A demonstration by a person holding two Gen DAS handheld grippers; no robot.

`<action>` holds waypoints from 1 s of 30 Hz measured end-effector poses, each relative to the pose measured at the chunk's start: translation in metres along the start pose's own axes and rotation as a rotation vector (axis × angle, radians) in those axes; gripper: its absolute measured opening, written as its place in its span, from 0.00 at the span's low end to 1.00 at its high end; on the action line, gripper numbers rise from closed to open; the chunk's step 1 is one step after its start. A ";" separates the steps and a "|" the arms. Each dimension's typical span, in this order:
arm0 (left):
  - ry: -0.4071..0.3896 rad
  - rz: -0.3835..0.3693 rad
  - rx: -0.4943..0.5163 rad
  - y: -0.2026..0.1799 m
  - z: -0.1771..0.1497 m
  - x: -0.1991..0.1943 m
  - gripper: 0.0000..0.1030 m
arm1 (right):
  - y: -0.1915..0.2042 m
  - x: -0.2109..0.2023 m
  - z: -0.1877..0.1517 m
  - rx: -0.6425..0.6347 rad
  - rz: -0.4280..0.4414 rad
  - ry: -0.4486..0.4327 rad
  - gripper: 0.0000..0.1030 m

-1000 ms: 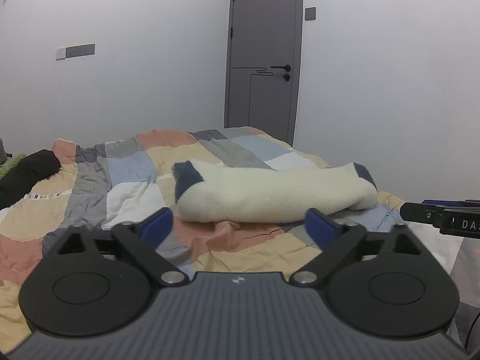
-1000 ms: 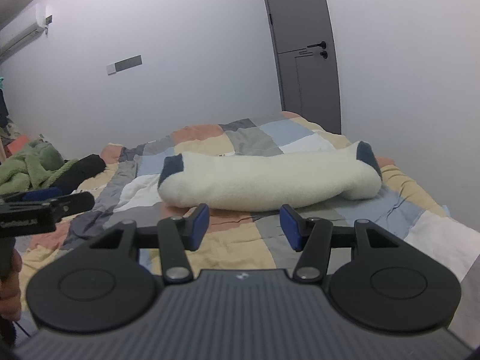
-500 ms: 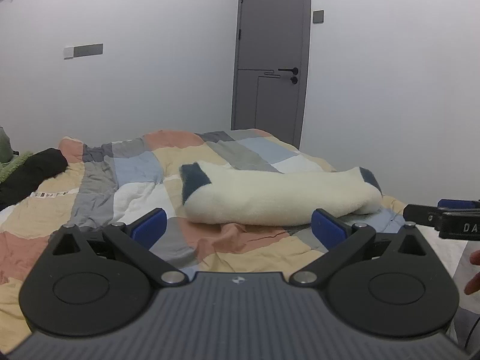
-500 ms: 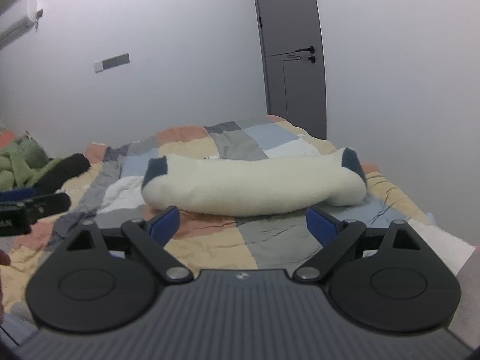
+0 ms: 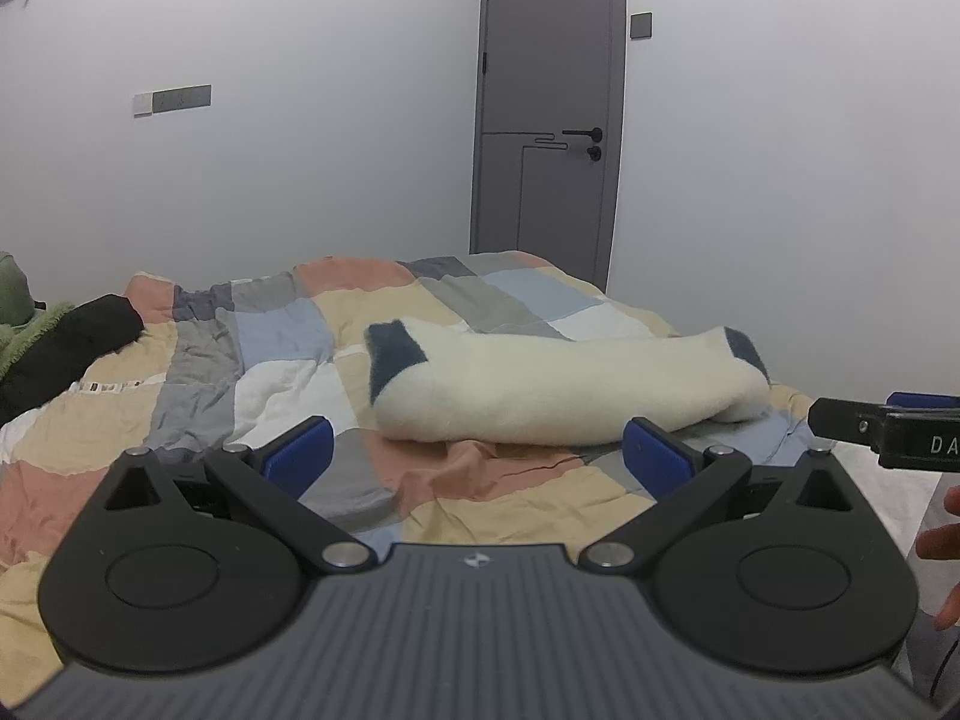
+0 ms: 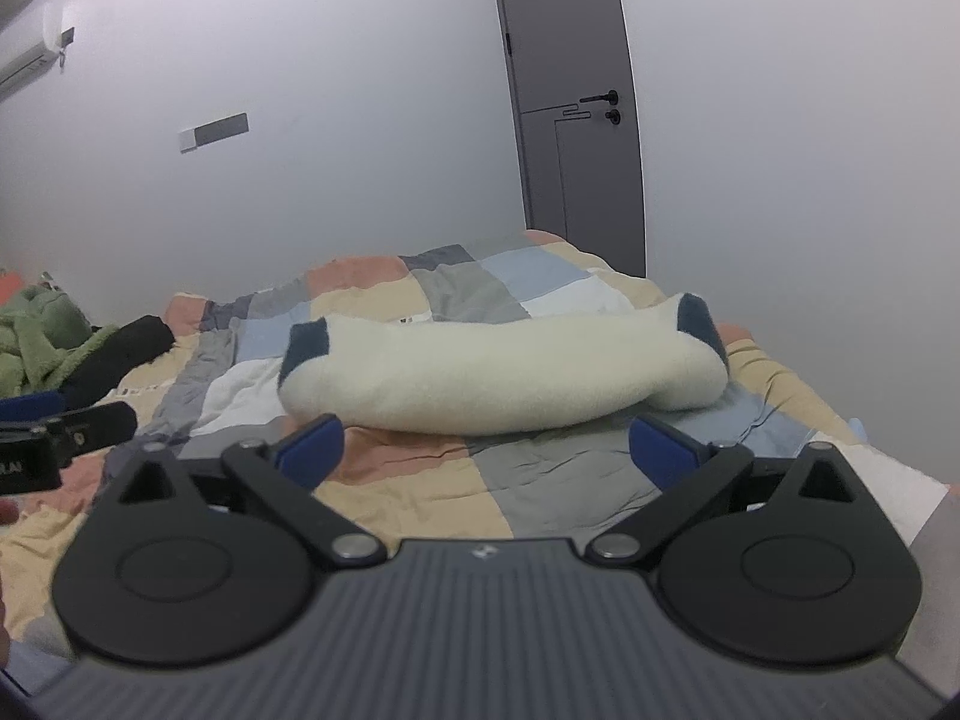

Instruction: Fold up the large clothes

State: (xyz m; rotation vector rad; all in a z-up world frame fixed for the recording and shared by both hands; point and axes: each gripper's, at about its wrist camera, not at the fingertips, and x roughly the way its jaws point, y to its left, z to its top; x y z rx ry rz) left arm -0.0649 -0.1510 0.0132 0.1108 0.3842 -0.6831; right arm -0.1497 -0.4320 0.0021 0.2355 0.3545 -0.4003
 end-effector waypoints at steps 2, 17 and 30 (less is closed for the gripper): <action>-0.001 0.002 0.001 0.000 0.000 0.000 1.00 | 0.001 0.000 0.000 -0.003 -0.001 0.000 1.00; -0.002 0.017 -0.001 -0.003 0.001 -0.003 1.00 | 0.001 0.002 0.000 -0.011 0.010 0.018 1.00; -0.009 0.020 -0.012 -0.003 0.002 -0.007 1.00 | 0.003 -0.002 -0.005 -0.014 0.022 0.020 1.00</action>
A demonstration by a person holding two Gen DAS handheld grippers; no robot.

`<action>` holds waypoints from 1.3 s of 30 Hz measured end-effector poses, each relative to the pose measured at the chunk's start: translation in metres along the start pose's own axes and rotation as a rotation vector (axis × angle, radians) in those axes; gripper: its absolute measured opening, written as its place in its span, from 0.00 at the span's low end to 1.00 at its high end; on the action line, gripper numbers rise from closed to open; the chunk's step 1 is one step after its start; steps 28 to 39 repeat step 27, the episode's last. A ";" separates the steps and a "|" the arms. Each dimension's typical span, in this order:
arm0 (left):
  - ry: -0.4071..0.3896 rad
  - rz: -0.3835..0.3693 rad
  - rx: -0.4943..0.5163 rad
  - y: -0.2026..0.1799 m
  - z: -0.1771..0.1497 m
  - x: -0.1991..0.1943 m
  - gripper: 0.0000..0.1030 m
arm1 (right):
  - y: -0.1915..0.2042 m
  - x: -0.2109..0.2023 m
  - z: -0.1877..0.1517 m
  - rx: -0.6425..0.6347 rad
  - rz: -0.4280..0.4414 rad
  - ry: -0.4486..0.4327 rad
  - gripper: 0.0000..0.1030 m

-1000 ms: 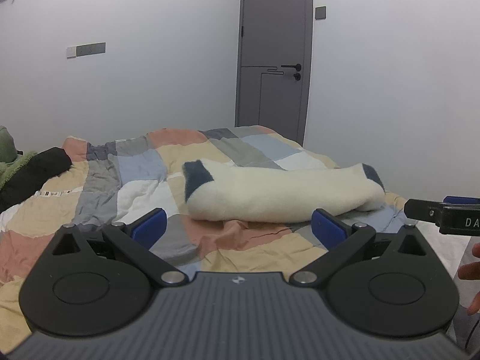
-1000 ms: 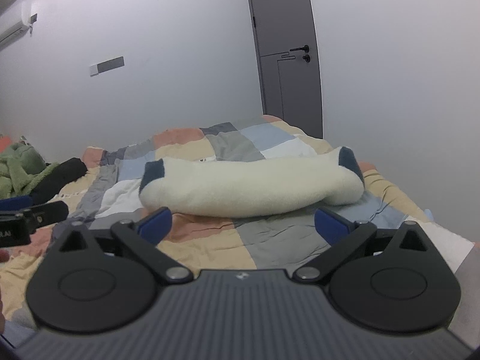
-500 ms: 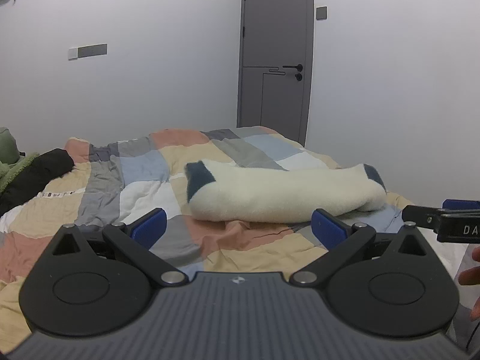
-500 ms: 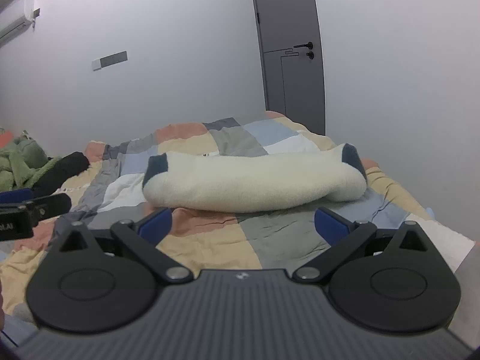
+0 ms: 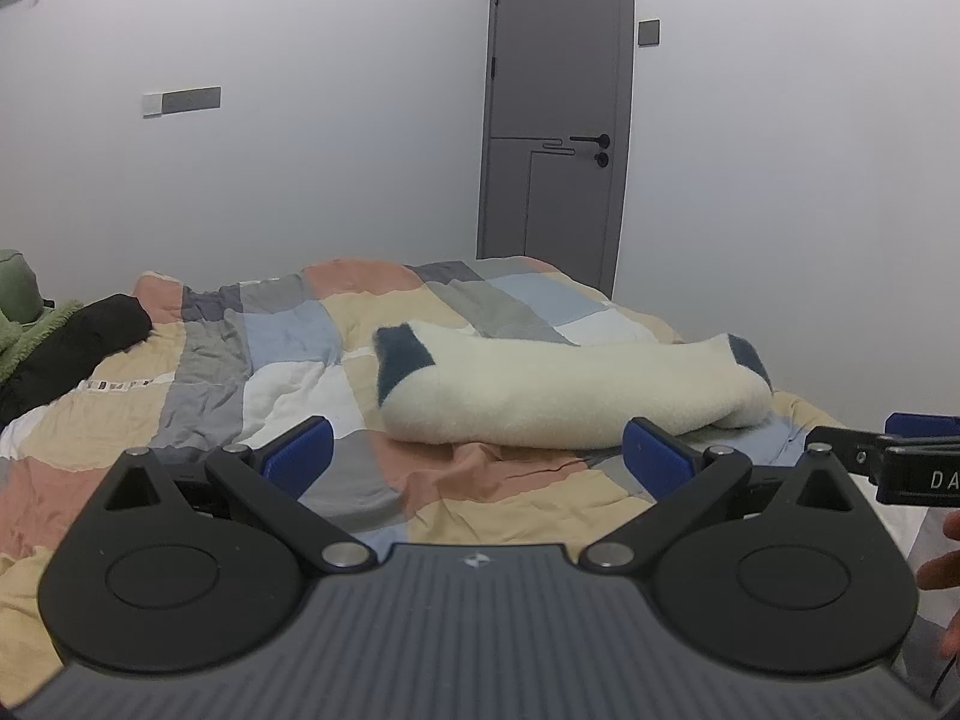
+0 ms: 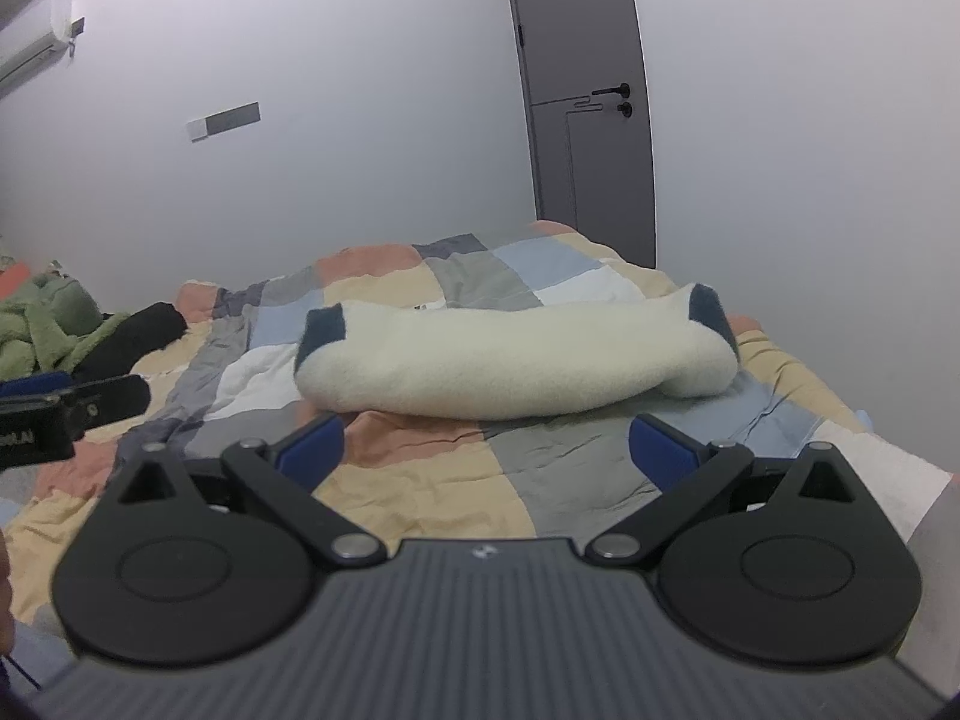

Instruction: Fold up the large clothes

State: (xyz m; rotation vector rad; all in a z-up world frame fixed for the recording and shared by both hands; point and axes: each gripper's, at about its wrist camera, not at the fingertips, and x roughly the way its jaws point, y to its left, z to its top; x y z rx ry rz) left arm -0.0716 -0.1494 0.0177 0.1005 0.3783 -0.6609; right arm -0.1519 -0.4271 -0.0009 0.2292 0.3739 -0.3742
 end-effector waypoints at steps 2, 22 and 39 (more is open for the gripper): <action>-0.001 0.000 -0.002 0.000 0.000 -0.001 1.00 | 0.001 -0.001 -0.001 -0.005 -0.002 0.001 1.00; -0.011 0.005 -0.008 -0.003 0.002 -0.005 1.00 | 0.002 -0.006 -0.002 0.005 -0.005 0.000 1.00; -0.011 0.008 -0.010 -0.003 0.003 -0.006 1.00 | 0.002 -0.007 -0.002 0.005 -0.007 -0.001 1.00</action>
